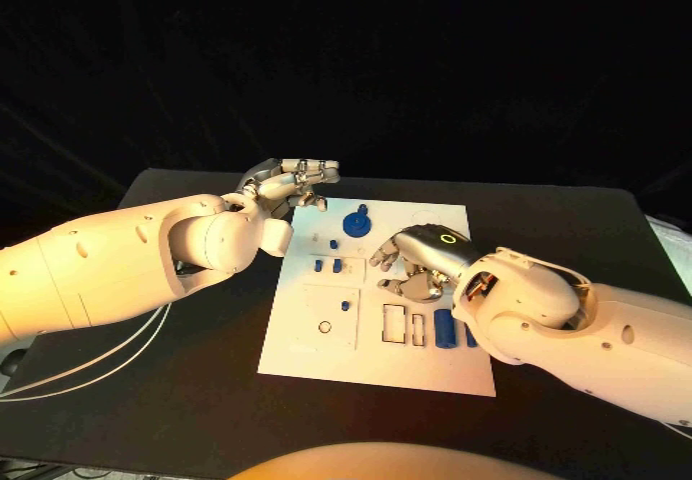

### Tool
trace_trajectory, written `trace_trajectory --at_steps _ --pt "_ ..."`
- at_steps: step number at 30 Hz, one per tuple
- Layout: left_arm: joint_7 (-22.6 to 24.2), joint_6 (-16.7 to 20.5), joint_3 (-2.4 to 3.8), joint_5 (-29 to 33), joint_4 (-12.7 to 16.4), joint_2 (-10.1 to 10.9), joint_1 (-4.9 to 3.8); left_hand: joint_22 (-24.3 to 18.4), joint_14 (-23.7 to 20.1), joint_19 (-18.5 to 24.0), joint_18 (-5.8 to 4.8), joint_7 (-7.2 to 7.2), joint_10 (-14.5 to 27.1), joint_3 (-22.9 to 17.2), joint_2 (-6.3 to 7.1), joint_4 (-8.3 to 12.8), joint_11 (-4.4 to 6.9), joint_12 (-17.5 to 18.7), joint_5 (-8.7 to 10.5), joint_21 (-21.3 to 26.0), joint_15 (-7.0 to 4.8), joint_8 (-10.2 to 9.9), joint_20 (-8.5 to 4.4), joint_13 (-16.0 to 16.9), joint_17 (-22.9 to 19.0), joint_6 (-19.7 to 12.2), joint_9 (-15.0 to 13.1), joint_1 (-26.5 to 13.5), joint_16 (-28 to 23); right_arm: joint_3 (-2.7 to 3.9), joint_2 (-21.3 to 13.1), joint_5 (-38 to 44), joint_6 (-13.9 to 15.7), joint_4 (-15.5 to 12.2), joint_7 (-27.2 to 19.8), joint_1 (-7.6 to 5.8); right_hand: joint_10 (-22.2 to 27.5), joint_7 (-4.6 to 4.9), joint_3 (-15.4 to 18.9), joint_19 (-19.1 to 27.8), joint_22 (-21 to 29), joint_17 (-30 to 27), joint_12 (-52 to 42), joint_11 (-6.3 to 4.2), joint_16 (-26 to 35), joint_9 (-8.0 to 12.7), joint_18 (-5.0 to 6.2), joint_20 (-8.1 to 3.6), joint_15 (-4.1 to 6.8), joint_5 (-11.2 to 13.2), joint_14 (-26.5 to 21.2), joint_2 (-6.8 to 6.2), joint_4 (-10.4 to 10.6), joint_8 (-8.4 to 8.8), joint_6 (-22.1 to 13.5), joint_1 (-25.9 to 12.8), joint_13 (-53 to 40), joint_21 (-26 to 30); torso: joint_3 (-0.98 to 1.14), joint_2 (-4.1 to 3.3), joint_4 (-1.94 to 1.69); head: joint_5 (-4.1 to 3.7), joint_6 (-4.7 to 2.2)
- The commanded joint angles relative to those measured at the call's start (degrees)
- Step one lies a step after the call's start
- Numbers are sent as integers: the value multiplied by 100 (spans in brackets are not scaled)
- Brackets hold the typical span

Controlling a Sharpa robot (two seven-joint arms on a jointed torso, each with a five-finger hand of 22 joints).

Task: Assemble the parts on the task board

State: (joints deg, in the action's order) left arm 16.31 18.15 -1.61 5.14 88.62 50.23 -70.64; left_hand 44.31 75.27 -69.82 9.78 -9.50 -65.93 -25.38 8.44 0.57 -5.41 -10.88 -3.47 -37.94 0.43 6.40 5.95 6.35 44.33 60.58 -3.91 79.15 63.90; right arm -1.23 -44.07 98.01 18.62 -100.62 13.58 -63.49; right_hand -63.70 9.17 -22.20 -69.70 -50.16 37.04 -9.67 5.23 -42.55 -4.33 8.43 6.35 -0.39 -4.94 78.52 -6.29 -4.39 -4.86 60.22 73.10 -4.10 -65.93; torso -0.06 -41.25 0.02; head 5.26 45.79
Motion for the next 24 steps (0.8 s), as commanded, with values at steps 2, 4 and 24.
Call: trace_trajectory --at_steps 2,4,24 --pt "16 -114 3 -21 -3 4 -2 -9 -46 41 63 -8 56 40 -33 7 2 -34 8 21 7 -19 19 -9 -6 -42 9 -11 -34 15 -308 -389 -192 -109 5 -170 -40 -14 37 -35 16 -22 -27 3 -20 4 -49 -15 8 -57 40 -73 37 -6 31 2 17 -17 3 4 31 -67 -50" --pt "14 -125 2 -21 -8 7 -2 -9 -46 41 63 -8 56 40 -33 7 2 -34 8 21 7 -19 19 -9 -6 -42 9 -11 -34 19 -460 -370 -364 -97 58 -254 50 -19 96 11 87 -51 1 11 -10 19 -38 -15 1 -95 11 -141 48 33 0 -17 39 30 4 8 41 -84 -71" --pt "-5 -176 -5 -22 -39 6 -1 -9 -48 41 62 -8 58 42 -35 8 2 -37 8 23 8 -17 21 -8 -6 -41 8 -10 -33 -20 -480 -115 -1245 241 177 -316 540 -45 654 413 765 -307 -66 46 32 31 81 32 -42 -84 -214 -33 170 98 -99 241 24 549 1 4 39 -69 -71"
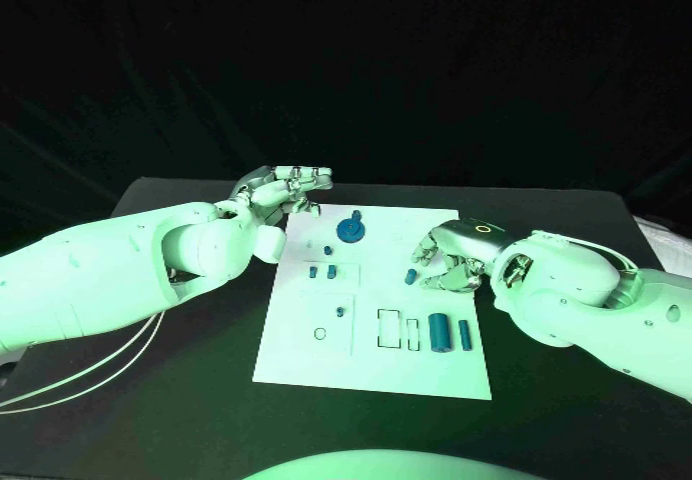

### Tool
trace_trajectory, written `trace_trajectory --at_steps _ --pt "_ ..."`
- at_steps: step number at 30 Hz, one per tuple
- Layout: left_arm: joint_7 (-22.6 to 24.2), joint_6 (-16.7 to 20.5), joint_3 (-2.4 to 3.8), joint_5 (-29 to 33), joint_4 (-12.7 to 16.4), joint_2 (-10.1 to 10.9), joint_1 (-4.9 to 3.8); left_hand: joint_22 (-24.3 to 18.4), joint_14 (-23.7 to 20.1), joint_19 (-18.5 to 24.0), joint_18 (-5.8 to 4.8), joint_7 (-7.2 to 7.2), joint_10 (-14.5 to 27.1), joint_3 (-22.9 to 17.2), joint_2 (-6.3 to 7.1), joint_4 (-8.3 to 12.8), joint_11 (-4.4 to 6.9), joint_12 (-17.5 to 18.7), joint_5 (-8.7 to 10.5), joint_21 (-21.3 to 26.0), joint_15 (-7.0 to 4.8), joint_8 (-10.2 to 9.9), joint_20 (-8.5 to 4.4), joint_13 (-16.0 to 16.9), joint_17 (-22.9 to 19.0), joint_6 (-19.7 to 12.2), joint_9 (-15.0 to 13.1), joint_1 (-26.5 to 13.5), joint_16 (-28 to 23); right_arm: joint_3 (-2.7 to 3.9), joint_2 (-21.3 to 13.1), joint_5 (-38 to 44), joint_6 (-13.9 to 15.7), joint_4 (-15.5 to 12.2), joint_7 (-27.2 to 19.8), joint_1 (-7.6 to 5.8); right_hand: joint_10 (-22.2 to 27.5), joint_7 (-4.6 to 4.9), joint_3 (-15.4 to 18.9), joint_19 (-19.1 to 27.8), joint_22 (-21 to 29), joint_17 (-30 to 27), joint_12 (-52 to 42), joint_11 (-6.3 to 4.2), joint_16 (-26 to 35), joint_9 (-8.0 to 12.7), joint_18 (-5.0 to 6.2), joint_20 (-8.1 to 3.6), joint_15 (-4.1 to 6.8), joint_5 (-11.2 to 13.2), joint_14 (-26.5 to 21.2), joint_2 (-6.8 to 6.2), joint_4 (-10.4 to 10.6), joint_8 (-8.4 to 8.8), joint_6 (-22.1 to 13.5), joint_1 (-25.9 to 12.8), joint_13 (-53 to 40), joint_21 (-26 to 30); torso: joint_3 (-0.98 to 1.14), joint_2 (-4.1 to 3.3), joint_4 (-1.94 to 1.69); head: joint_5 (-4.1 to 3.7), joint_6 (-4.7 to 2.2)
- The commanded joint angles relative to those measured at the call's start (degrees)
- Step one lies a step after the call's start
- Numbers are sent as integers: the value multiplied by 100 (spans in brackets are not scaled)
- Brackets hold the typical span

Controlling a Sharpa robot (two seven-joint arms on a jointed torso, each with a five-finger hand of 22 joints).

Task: Assemble the parts on the task board

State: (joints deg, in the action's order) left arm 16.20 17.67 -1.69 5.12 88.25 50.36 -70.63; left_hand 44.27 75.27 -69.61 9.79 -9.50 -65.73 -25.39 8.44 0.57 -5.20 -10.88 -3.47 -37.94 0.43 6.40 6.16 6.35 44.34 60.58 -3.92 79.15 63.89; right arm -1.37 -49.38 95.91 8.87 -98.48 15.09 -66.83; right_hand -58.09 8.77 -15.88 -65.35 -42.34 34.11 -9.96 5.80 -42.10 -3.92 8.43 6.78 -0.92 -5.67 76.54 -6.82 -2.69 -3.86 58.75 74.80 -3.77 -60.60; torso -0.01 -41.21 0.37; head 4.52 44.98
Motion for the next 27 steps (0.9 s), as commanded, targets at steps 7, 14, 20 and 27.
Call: trace_trajectory --at_steps 7,14,20,27 --pt "-4 -141 2 -44 -10 -18 -2 -5 -48 21 62 -9 38 43 -35 8 -19 -37 8 23 8 -17 0 -8 -7 -41 9 -10 -33 -18 252 82 -176 165 29 70 -249 -4 -83 -228 -257 -89 -205 -41 -79 -14 35 -41 46 138 94 240 59 -9 163 172 -2 -154 -5 -1 -3 6 29" --pt "-13 -150 2 -50 -10 -17 -2 -7 -54 22 62 -10 43 50 -39 5 -21 -43 8 27 10 -13 2 -7 -18 -39 7 -14 -37 -22 340 98 -70 233 102 97 -536 -56 -310 -490 -653 -138 -291 -114 -146 -39 -36 -94 111 194 237 378 98 -69 377 259 10 -435 -1 1 -1 19 47" --pt "-25 -167 2 -51 -10 -18 -2 -7 -54 22 62 -10 43 50 -39 5 -21 -43 8 27 10 -13 2 -7 -18 -39 7 -14 -37 -23 377 200 34 260 195 114 -842 -142 -563 -724 -1058 -61 -354 -218 -289 -85 -110 -169 194 275 383 463 54 -186 657 383 -5 -722 -2 2 4 20 61" --pt "-37 -182 2 -52 -10 -23 -2 -8 -56 23 62 -11 47 57 -40 2 -22 -47 9 30 11 -10 3 -7 -20 -39 6 -20 -37 -23 423 356 210 304 298 128 -1059 -214 -729 -868 -1329 189 -377 -295 -535 -126 -160 -230 257 283 508 491 18 -275 845 424 -17 -912 -1 4 4 11 70"
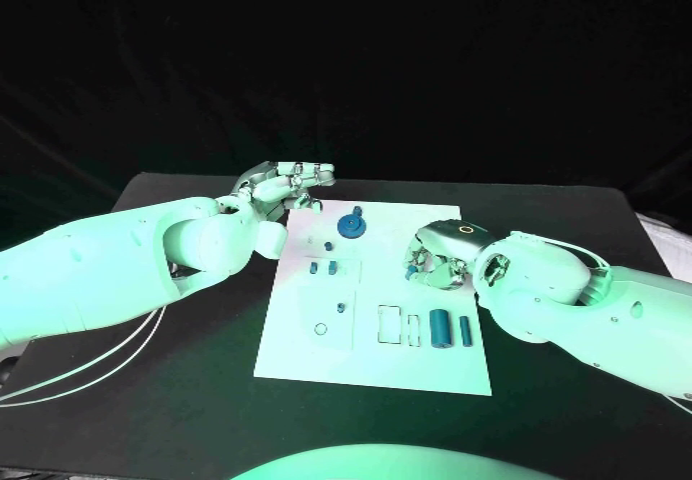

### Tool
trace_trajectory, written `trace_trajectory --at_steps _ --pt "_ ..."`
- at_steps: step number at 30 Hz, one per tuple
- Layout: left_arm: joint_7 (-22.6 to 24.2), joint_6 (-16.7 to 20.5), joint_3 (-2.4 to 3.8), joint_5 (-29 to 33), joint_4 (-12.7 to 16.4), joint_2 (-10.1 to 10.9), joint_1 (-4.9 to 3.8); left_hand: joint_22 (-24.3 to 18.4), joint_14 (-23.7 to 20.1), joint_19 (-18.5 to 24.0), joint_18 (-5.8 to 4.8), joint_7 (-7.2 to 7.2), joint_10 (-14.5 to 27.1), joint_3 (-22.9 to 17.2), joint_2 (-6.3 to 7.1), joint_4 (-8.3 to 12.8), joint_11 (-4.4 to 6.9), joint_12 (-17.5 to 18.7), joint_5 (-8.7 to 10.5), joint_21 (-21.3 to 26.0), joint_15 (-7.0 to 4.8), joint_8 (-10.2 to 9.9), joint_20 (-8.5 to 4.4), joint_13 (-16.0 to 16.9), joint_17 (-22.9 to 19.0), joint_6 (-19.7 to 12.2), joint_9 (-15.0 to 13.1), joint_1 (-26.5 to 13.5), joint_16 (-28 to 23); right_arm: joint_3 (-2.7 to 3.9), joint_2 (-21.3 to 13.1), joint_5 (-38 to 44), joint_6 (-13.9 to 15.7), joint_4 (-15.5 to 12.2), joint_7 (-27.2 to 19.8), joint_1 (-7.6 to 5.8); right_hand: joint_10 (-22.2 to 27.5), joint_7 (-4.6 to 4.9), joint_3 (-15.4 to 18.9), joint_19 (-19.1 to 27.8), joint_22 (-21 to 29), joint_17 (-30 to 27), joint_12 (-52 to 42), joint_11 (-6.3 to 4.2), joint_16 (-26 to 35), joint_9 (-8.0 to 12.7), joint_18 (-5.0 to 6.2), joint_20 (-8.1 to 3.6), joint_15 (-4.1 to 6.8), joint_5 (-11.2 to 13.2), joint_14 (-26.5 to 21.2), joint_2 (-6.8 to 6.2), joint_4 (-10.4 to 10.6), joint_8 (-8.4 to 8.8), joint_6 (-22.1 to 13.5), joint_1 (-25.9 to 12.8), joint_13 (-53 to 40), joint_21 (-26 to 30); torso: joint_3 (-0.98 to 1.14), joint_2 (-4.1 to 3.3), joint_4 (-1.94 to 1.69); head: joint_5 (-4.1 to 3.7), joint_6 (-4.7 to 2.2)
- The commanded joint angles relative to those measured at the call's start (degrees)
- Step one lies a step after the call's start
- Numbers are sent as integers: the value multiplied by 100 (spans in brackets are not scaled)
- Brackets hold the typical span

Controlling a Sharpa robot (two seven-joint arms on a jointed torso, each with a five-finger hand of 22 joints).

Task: Assemble the parts on the task board

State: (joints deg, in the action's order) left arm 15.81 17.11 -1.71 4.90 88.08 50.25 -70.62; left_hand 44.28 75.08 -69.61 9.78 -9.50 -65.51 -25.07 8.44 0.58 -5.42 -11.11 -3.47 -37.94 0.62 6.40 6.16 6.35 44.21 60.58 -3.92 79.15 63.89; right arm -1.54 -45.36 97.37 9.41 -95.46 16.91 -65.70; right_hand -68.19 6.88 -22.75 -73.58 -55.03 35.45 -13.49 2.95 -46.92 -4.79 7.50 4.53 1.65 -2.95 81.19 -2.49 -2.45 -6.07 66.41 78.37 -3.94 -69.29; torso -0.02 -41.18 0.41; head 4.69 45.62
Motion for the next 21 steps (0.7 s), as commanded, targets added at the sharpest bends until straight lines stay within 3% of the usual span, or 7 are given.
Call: trace_trajectory --at_steps 1,7,10,15,21 --pt "-1 -127 4 -30 7 -11 -2 -9 -37 23 62 -11 25 25 -41 1 0 -23 9 30 -8 -10 4 -6 -7 -39 6 -20 -37 -6 22 226 197 2 124 16 -74 -33 -57 -66 -99 95 -25 -18 -89 -44 -75 -13 7 11 60 55 -12 -64 97 69 -1 -71 -1 2 0 -9 7" --pt "-20 -145 4 -50 4 -7 -2 -9 -37 23 62 -11 25 25 -41 1 0 -23 9 30 -8 -10 4 -6 -7 -39 6 -20 -37 -4 -56 248 672 -100 97 24 -120 -43 -92 -103 -168 125 -8 -30 -126 -54 -88 -34 23 14 93 17 -21 -78 124 47 2 -123 0 3 -4 -18 9" --pt "-27 -166 4 -68 -1 -5 -2 -10 -41 24 62 -11 30 29 -41 1 -1 -26 9 33 -7 -8 5 -6 -16 -39 5 -22 -40 8 -145 154 866 -218 42 25 -113 -40 -50 -105 -171 101 30 -17 -108 -49 -91 -36 14 15 99 -79 48 -60 98 -94 11 -130 -1 5 0 -10 9" --pt "-38 -186 3 -111 -9 0 -2 -14 -56 27 66 -3 50 32 -45 33 3 -40 6 42 -10 4 6 -5 -35 -36 2 18 -45 42 -333 -117 982 -468 -2 -1 -113 -45 42 -108 -182 91 86 -10 -102 -36 -93 -29 7 13 115 -197 220 -26 58 -337 17 -140 -6 10 0 -8 10" --pt "-45 -194 3 -135 -23 0 -2 -14 -57 27 66 -3 51 33 -45 38 4 -43 6 43 -10 5 6 -5 -34 -37 1 24 -44 71 -461 -336 1025 -745 -56 -53 -113 -45 48 -110 -188 93 99 -10 -103 -34 -93 -29 8 13 118 -211 243 -20 55 -356 17 -145 -2 10 1 3 0"
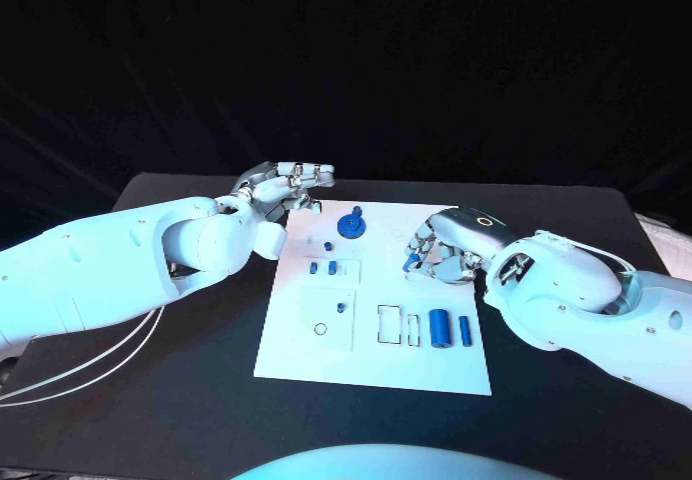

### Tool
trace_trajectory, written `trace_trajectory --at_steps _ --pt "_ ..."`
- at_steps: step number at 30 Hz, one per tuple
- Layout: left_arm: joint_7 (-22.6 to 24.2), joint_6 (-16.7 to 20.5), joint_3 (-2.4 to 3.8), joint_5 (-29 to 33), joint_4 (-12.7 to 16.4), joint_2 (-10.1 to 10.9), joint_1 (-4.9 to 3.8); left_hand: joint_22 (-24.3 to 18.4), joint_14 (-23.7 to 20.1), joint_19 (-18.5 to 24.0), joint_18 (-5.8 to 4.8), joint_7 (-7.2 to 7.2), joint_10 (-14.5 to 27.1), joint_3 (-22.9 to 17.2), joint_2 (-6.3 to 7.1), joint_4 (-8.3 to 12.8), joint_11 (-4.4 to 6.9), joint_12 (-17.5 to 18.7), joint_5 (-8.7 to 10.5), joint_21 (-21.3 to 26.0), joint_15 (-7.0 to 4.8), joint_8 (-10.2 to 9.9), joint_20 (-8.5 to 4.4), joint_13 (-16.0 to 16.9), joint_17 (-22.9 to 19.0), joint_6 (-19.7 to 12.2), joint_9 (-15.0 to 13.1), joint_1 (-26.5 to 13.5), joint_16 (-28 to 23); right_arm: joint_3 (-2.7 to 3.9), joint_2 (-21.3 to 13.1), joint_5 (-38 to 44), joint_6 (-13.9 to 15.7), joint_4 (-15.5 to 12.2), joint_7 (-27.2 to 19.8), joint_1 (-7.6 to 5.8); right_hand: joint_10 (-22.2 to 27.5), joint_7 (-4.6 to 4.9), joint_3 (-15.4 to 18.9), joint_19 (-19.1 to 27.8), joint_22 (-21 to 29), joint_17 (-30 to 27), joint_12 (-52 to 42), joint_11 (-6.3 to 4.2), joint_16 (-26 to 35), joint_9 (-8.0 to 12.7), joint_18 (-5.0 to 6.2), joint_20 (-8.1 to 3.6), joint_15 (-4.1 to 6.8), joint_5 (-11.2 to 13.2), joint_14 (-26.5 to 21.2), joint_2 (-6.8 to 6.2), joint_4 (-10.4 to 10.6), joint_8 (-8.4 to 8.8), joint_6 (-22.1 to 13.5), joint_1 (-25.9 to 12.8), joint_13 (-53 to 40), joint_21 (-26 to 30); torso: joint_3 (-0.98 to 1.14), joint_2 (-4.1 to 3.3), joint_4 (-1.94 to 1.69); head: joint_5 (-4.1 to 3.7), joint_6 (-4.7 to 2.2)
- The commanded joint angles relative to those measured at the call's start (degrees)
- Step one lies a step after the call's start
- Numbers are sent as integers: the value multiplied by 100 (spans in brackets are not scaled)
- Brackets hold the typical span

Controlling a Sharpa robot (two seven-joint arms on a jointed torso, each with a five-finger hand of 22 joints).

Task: Assemble the parts on the task board

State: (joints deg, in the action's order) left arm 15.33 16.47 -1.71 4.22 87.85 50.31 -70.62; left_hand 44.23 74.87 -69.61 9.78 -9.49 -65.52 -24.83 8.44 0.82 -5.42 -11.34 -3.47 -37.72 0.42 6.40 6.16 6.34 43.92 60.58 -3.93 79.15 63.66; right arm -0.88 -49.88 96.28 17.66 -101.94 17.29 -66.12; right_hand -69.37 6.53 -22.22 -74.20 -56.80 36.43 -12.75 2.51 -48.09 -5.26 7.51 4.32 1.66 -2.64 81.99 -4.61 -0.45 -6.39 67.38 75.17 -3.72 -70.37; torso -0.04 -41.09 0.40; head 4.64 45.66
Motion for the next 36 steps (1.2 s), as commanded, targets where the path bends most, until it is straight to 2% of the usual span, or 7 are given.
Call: trace_trajectory --at_steps 1,6,10,13,19,29,36 --pt "3 -132 3 -69 -3 -8 -2 -9 -36 27 66 -3 52 9 -45 14 4 -20 6 21 11 5 6 -5 -4 -36 2 24 -21 8 -6 -253 200 -133 -108 -16 6 -10 -5 -48 -12 -6 27 33 14 13 -95 -8 8 -18 38 0 45 12 -43 -36 -5 -38 0 -3 1 9 -12" --pt "-4 -144 3 -73 -9 -14 -1 -9 -36 27 66 -3 52 9 -45 14 4 -20 6 21 11 5 6 -5 -4 -36 2 24 -21 13 104 -366 176 -302 -206 -14 21 -10 -24 -43 -2 -14 50 33 21 17 -92 -8 9 -20 38 5 47 22 -54 -14 -1 -33 1 -9 0 44 -11" --pt "-10 -150 3 -74 -14 -26 0 -9 -36 27 66 -3 52 9 -45 14 4 -20 6 21 11 5 6 -5 -4 -36 2 24 -21 7 331 -379 132 -392 -309 21 28 -8 -47 -41 -3 -14 68 34 22 19 -92 -8 8 -23 39 17 45 27 -56 15 0 -33 -6 -3 8 89 -3" --pt "-11 -155 3 -74 -15 -36 1 -9 -36 27 66 -3 52 9 -45 14 4 -20 6 21 11 5 6 -5 -4 -36 2 24 -21 -6 529 -327 89 -382 -363 67 29 -7 -62 -40 -3 -20 78 35 27 19 -92 -8 7 -24 39 26 43 29 -56 32 0 -34 -6 -6 -3 118 17" --pt "-12 -155 3 -74 -17 -49 1 -9 -36 27 66 -3 52 9 -45 14 4 -20 6 21 11 5 6 -5 -4 -36 2 24 -21 -35 850 -202 -13 -279 -441 200 33 -2 -103 -32 4 -35 104 39 39 20 -90 -6 5 -29 36 44 28 35 -56 86 0 -30 -10 -6 -5 183 34" --pt "-8 -149 4 -75 -12 -57 1 -9 -36 27 66 -3 52 9 -45 14 4 -20 6 21 11 5 6 -5 -4 -36 2 24 -21 -87 1302 -67 -257 46 -514 449 34 7 -158 -23 12 -34 135 44 39 21 -88 -2 1 -34 35 65 -5 42 -55 159 -1 -27 -1 -15 4 281 84" --pt "-7 -157 4 -75 -12 -71 1 -9 -36 27 66 -3 52 9 -45 14 4 -20 6 21 11 5 6 -5 -4 -36 2 24 -21 -107 1522 20 -286 239 -549 655 37 11 -170 -19 15 -38 144 47 42 21 -87 -1 -1 -36 33 67 -13 45 -56 173 0 -25 -4 -12 -6 303 118"
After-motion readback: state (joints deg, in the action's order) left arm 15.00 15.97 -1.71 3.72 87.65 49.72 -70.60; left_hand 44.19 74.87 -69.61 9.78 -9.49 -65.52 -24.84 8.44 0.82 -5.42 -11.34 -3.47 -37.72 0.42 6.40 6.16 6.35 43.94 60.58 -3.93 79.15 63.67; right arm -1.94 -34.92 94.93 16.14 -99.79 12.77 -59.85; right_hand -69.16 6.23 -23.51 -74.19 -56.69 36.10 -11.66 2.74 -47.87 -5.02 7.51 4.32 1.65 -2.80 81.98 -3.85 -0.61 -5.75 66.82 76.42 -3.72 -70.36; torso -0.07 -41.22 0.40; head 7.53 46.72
